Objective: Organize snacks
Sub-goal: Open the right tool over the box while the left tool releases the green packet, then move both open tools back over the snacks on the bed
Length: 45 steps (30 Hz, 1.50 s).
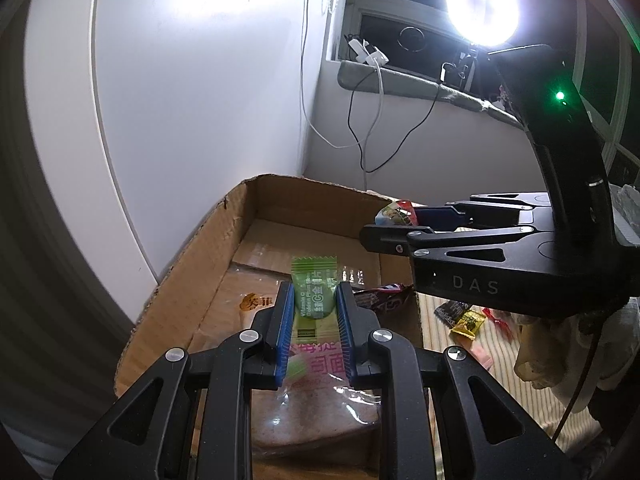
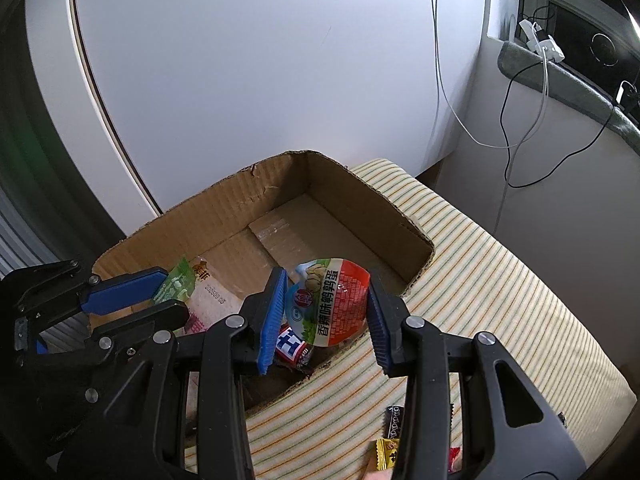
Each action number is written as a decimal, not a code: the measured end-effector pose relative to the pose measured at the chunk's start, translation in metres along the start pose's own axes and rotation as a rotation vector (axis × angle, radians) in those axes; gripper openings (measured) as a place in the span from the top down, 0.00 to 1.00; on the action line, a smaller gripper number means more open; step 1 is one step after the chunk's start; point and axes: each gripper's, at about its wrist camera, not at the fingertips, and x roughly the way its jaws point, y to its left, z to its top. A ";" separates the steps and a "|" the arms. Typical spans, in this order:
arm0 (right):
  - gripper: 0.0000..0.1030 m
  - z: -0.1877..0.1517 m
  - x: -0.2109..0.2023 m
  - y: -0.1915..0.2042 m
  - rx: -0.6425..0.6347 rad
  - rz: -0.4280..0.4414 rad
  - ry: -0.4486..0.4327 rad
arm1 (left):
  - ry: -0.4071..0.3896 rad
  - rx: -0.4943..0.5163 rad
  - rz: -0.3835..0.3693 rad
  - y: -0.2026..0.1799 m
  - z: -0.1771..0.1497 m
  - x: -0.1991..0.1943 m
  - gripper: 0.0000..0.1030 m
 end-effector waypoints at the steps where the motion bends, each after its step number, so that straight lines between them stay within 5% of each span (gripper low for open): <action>1: 0.61 0.000 0.000 0.000 0.000 0.001 0.001 | 0.000 -0.001 0.000 0.000 0.000 0.000 0.81; 14: 0.57 0.000 0.001 0.001 -0.017 -0.002 -0.001 | 0.001 -0.003 0.007 0.000 0.000 0.001 0.80; 19: 0.39 -0.001 -0.002 0.001 -0.017 -0.019 -0.013 | -0.003 -0.001 0.019 -0.001 0.000 0.000 0.66; 31: 0.14 -0.001 -0.022 0.000 -0.015 -0.057 -0.056 | -0.019 -0.006 0.028 -0.004 -0.001 -0.010 0.54; 39: 0.13 -0.009 -0.044 -0.008 0.014 -0.064 -0.072 | -0.039 0.004 0.028 -0.013 0.000 -0.025 0.41; 45: 0.12 -0.024 -0.063 -0.018 0.038 -0.079 -0.084 | -0.052 0.026 0.015 -0.028 0.002 -0.032 0.41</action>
